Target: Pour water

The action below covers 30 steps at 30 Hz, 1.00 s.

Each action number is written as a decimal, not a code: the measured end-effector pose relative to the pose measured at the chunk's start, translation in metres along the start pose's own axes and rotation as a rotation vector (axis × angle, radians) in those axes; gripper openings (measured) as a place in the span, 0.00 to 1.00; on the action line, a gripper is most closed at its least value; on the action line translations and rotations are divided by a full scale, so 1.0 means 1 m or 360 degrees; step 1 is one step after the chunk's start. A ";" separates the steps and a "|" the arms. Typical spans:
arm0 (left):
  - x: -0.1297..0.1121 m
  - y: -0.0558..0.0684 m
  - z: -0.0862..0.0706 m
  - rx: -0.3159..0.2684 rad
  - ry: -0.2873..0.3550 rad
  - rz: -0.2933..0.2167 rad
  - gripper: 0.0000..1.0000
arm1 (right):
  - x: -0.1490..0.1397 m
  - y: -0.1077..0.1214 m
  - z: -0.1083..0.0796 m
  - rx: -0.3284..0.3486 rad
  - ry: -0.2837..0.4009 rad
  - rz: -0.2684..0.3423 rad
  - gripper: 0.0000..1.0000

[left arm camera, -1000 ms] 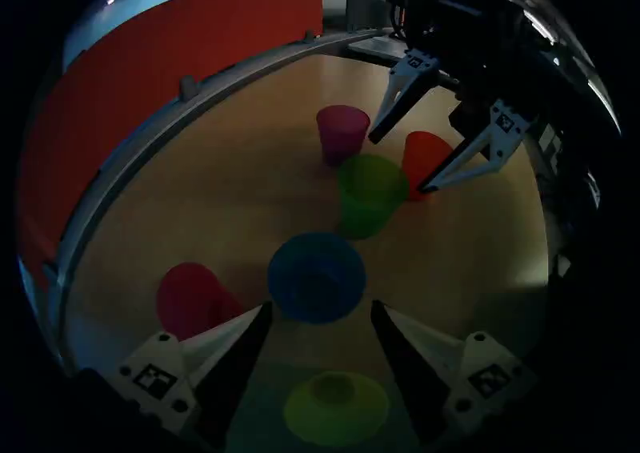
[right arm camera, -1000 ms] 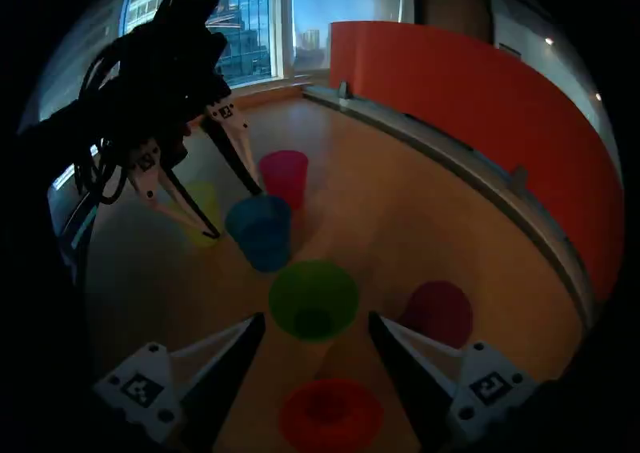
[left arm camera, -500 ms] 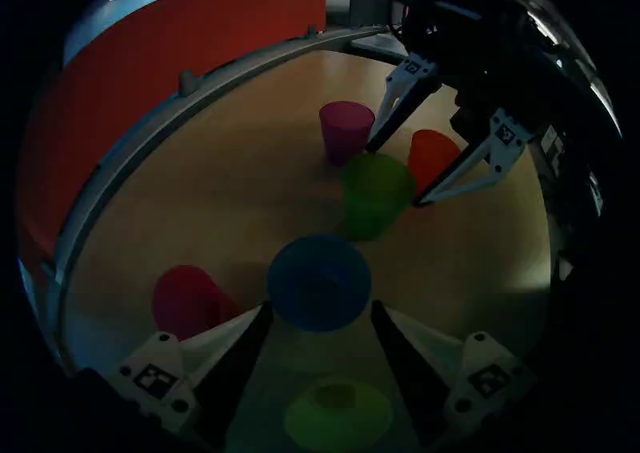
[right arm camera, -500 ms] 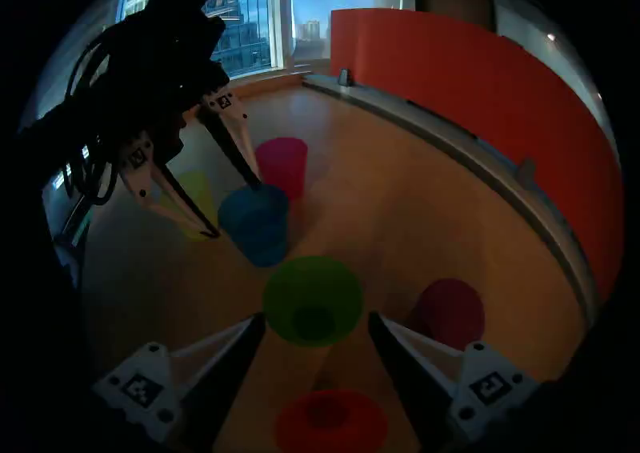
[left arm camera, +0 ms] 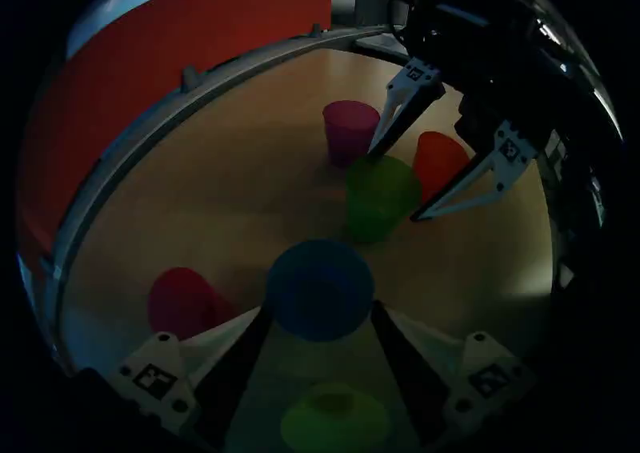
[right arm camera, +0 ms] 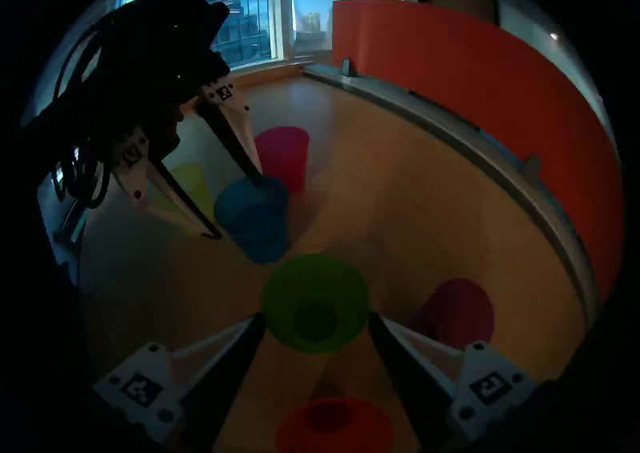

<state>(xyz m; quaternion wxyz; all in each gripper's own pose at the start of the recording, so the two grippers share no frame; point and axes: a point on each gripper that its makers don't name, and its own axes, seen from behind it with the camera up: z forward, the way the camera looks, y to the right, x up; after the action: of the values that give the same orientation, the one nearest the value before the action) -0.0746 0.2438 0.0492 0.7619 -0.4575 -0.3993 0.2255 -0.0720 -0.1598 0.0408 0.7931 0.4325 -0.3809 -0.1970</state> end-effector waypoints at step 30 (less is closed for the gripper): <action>0.005 -0.001 0.013 0.0034 -0.0007 -0.0034 0.88 | 0.008 0.002 0.008 -0.0015 -0.0041 0.0005 1.00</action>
<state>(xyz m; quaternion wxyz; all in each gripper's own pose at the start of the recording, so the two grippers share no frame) -0.0819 0.2534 0.0554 0.7682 -0.4445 -0.4034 0.2227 -0.0735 -0.1684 0.0485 0.7904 0.4256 -0.3910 -0.2031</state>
